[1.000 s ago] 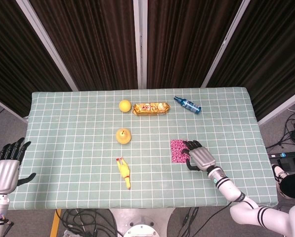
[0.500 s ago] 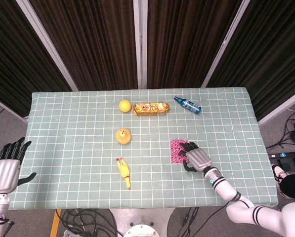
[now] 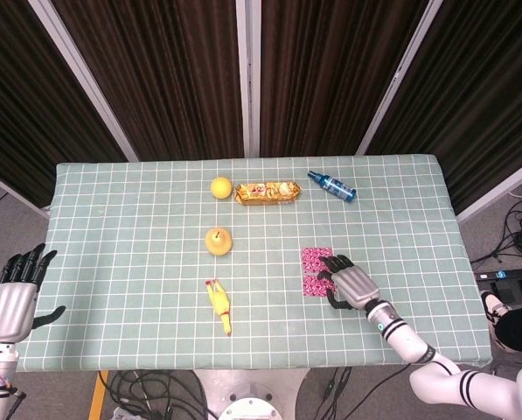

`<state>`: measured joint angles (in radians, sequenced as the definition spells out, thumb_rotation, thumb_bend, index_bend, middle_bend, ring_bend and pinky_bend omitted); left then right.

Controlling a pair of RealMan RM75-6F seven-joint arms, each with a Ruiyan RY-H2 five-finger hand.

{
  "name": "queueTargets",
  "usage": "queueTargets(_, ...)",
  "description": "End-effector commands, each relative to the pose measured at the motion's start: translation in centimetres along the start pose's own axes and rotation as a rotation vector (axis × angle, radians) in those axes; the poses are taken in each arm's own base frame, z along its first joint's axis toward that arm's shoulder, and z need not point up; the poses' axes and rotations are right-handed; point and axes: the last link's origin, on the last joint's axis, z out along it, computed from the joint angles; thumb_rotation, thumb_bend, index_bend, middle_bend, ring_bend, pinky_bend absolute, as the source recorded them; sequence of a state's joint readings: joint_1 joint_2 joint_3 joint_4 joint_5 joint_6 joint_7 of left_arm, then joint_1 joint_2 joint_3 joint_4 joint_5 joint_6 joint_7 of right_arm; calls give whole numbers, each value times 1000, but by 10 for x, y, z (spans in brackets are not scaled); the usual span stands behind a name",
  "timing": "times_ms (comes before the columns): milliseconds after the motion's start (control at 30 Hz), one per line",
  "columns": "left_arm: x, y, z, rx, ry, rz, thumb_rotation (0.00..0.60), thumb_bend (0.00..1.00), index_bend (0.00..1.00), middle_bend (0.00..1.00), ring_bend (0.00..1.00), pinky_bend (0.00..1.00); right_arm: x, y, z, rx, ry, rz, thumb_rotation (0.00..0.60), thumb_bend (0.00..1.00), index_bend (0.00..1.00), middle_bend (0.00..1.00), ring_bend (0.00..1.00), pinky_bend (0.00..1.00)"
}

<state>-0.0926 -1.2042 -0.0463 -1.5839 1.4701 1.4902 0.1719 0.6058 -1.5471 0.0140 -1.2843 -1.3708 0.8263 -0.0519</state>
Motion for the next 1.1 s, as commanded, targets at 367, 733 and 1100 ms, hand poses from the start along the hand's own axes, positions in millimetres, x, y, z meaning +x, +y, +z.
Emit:
queueTargets(367, -1, -3, 0, 11, -6, -2, 600, 0, 159, 156, 126, 137, 3, -9, 42, -28, 28, -21, 371, 594, 281, 14, 0, 0)
queueTargets(733, -2, -5, 0, 17, -7, -7, 600, 0, 159, 156, 126, 137, -5, -2, 45, -57, 18, -64, 370, 596, 280, 13, 0, 0)
queueTargets(1100, -4, -3, 0, 11, -4, -11, 600, 0, 159, 156, 126, 137, -2, 33, 24, -133, 14, -90, 369, 595, 281, 12, 0, 0)
